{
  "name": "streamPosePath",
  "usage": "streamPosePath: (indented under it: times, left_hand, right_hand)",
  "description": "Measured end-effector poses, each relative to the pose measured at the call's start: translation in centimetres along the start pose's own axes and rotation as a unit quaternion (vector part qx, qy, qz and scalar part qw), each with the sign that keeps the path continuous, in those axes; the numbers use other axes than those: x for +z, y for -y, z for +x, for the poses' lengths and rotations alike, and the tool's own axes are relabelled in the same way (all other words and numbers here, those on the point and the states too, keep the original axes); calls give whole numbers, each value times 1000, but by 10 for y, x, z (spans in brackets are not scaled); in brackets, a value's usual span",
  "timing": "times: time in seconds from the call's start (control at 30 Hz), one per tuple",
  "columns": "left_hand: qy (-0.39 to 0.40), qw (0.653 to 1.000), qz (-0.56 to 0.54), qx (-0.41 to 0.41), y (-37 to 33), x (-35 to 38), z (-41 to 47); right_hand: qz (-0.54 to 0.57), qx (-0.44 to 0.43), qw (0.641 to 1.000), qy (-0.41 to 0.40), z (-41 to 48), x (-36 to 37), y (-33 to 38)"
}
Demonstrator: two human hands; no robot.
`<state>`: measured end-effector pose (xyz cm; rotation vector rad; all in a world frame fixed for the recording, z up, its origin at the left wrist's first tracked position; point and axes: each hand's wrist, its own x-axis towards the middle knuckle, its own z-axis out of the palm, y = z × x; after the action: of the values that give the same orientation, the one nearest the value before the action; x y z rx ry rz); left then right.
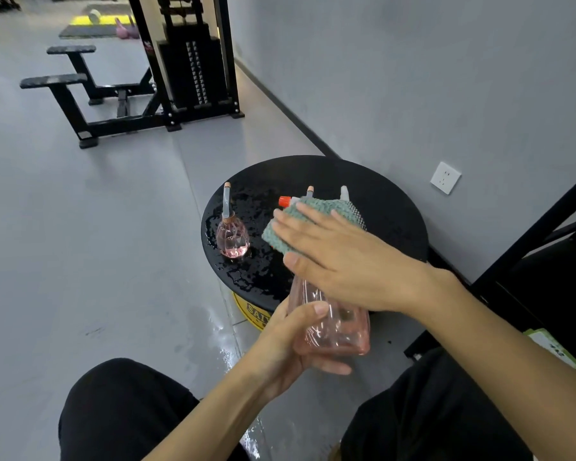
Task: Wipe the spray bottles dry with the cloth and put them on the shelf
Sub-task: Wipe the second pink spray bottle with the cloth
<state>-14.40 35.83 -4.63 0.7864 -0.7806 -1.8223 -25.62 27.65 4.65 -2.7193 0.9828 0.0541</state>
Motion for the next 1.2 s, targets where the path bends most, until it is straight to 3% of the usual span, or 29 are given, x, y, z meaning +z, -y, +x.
streamPosePath:
  times: [0.13,0.33,0.53,0.77,1.0,1.2]
  left_hand:
    - [-8,1000,8,-5,-2,1,0]
    - [-3,1000,9,5,-6,6,0]
    - [-16,1000,5,15,-6,-1,0]
    - [-2,1000,10,0,-8,4,-1]
    - [-17,1000,-5,18,-8,-4,-2]
    - [-18,1000,7,11,-11,4,1]
  right_hand:
    - [25,-15,999,14,-2,-5,-4]
    - [82,57,993,-61,10,-5,-24]
    - [96,3,995,-30,-6,3,-7]
    - [115,53,988,-89,11,-5,-21]
    - [144,9,988,-59,-12,8,-1]
    - [111,50,989,-88,-1,-1,-9]
